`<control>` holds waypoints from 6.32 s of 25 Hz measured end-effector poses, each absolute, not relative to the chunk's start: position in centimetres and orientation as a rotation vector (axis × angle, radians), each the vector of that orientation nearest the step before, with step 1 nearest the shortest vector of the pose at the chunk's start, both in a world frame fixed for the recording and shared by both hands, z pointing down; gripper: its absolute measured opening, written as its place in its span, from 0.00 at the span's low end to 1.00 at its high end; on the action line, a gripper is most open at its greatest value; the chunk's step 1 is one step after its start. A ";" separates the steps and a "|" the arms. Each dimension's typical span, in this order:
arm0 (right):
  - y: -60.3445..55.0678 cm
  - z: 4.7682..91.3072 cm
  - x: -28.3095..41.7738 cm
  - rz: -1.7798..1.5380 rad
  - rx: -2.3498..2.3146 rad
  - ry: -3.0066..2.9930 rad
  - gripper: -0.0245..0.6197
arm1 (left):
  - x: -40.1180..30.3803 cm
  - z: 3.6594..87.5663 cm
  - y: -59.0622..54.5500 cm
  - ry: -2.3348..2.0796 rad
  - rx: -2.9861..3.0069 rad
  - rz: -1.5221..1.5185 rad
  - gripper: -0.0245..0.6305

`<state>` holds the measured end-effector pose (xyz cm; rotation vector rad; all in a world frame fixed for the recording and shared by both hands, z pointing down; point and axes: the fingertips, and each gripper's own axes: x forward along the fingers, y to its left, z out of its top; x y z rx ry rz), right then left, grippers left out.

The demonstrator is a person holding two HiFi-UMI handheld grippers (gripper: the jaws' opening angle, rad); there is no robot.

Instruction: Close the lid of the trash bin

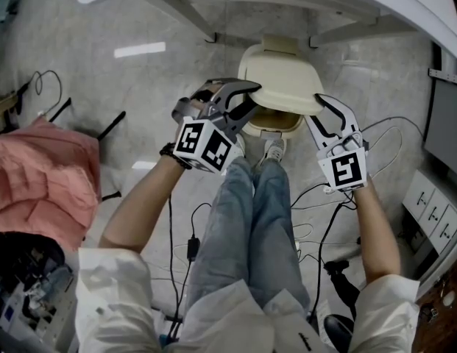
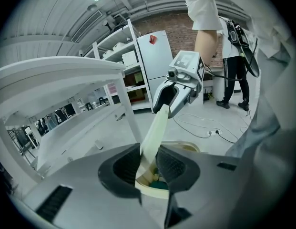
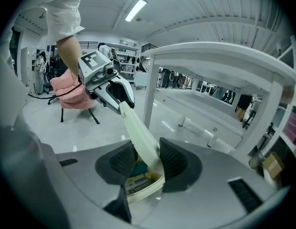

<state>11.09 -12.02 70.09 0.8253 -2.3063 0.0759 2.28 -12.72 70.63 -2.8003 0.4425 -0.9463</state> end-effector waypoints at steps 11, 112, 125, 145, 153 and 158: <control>-10.0 71.7 11.0 0.022 0.786 -2.263 0.30 | 2.3 72.1 -10.7 0.403 -2.766 -0.968 0.22; -2.9 84.1 9.4 0.401 0.673 -2.213 0.29 | 2.9 85.0 -3.3 0.306 -3.063 -1.315 0.31; -3.3 85.1 9.7 0.409 0.738 -2.147 0.12 | 3.0 85.9 -3.6 0.372 -3.020 -1.381 0.27; -3.5 85.3 9.6 0.480 0.807 -2.124 0.11 | 4.8 85.0 -3.8 0.566 -3.008 -1.370 0.12; -3.4 85.2 9.6 0.486 0.819 -2.118 0.11 | 5.5 85.2 -2.1 0.585 -3.005 -1.435 0.07; -3.5 85.2 9.6 0.497 0.823 -2.118 0.11 | 5.3 85.8 -2.0 0.637 -3.015 -1.477 0.07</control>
